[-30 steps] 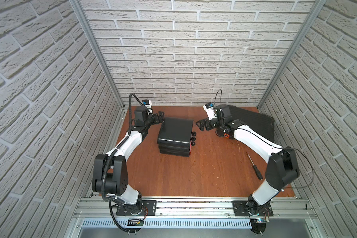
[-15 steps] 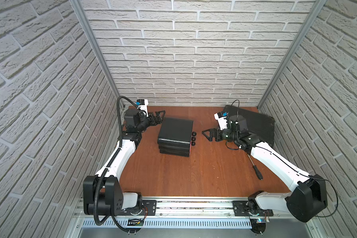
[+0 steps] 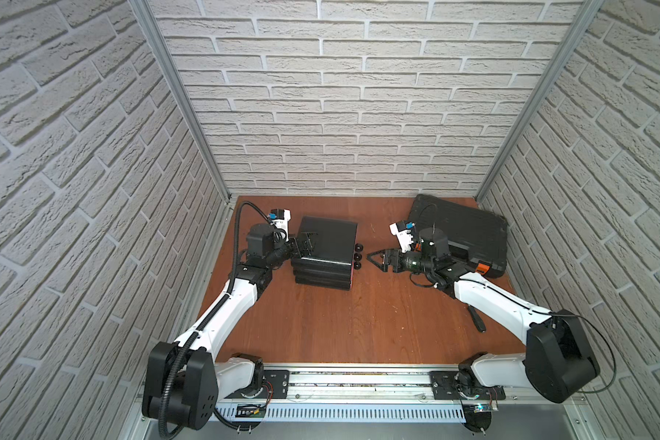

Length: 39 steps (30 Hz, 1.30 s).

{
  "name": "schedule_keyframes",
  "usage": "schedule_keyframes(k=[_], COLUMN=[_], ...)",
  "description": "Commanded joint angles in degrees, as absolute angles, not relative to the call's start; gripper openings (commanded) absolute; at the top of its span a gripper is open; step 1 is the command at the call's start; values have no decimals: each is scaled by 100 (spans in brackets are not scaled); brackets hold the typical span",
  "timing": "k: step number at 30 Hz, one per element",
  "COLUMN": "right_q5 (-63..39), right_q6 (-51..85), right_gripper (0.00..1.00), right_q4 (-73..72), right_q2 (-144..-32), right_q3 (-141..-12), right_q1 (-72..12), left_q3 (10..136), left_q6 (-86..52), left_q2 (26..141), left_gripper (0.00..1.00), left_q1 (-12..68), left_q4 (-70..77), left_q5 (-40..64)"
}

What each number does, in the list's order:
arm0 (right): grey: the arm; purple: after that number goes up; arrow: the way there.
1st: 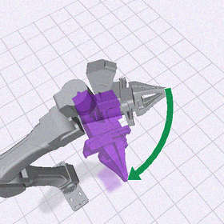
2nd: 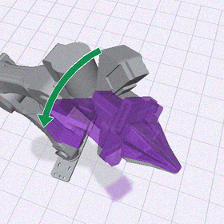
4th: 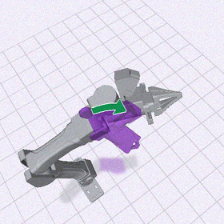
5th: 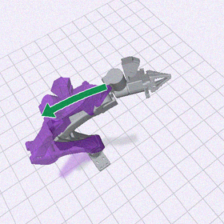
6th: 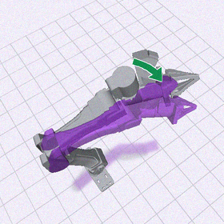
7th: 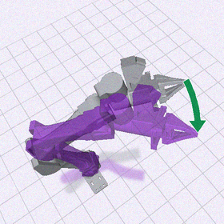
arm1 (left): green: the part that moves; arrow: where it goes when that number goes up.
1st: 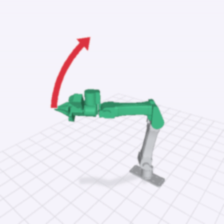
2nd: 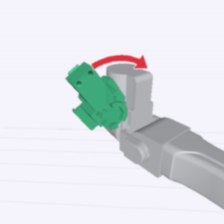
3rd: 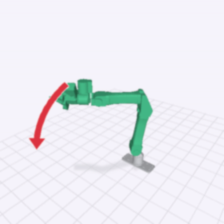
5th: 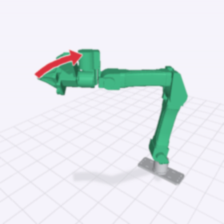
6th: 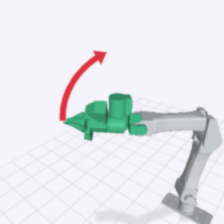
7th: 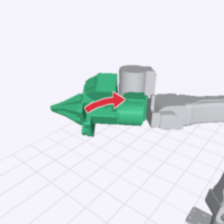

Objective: Take the sponge out of the drawer
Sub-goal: Open the drawer in the storage box.

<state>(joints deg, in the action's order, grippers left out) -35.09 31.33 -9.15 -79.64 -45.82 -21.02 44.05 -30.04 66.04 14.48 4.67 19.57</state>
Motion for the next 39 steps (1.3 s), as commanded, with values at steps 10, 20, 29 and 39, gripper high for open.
schedule_keyframes(k=[10,20,29,39], right_q5=[-4395,-4822,-4836,-4431], right_q6=[4626,6144,6501,5432], right_gripper=[75,61,42,16], right_q4=[-3673,-5988,-6451,-4685], right_q2=[-9600,-11002,-11286,-10822], right_q3=[-4961,-5295,-5394,-5385], right_q1=[-2119,-2049,-2048,-2140], left_q3=[5225,5297,5609,5893], left_q6=[-2414,-2336,-2225,-2144], left_q2=[6075,6642,7229,7495], left_gripper=[95,95,95,97], left_q1=[2373,2751,2777,2758], left_q4=[-827,-647,-607,-788], left_q5=[1176,1052,1055,925])
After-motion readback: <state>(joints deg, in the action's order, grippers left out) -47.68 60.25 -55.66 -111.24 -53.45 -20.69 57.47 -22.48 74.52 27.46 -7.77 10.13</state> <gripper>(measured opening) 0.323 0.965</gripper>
